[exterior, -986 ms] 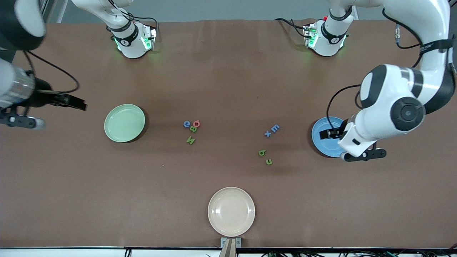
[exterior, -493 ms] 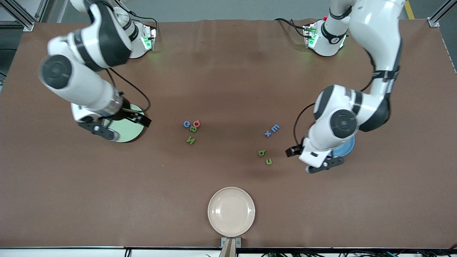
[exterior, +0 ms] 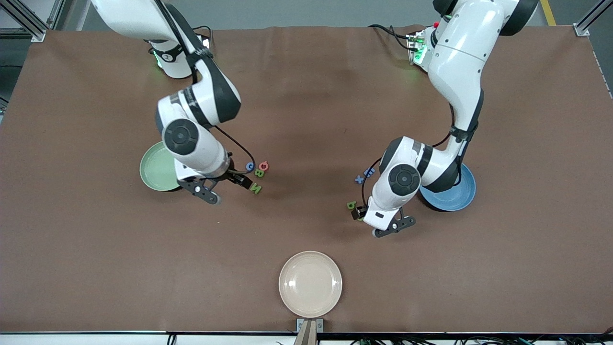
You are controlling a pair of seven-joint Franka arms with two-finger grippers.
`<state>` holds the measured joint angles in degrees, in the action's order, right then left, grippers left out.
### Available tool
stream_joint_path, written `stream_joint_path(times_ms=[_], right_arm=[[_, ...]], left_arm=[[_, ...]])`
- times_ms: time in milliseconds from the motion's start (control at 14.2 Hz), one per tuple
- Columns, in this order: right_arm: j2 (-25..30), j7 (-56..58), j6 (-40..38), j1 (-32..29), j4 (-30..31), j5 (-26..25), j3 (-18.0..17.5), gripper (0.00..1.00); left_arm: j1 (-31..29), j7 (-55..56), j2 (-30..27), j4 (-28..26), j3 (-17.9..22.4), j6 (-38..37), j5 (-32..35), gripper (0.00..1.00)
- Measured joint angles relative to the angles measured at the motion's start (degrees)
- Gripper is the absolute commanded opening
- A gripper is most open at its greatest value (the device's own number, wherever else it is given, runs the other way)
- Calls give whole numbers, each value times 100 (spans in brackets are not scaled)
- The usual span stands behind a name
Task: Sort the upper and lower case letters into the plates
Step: 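Grasp the green n with the left gripper while the right gripper grasps the green N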
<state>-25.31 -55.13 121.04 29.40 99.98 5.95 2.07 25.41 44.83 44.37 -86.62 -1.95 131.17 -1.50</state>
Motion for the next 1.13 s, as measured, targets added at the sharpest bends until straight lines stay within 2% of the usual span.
stream_joint_path(times_ms=[352, 493, 845, 986, 1126], right_arm=[[-564, -289, 1183, 301, 380, -1, 6, 97], [-697, -291, 1583, 330, 586, -1, 12, 92], [-1008, -461, 2063, 559, 684, -2, 18, 70], [-1079, -507, 2137, 630, 686, -3, 33, 53], [-1076, -507, 2159, 634, 674, -3, 51, 25]], left_arm=[[77, 0, 243, 253, -1, 103, 0, 100], [114, 0, 324, 347, -1, 103, 0, 98], [142, 0, 484, 432, 1, 141, 0, 71], [142, 0, 510, 455, 1, 153, 0, 63], [144, 0, 517, 470, 1, 154, 0, 57]])
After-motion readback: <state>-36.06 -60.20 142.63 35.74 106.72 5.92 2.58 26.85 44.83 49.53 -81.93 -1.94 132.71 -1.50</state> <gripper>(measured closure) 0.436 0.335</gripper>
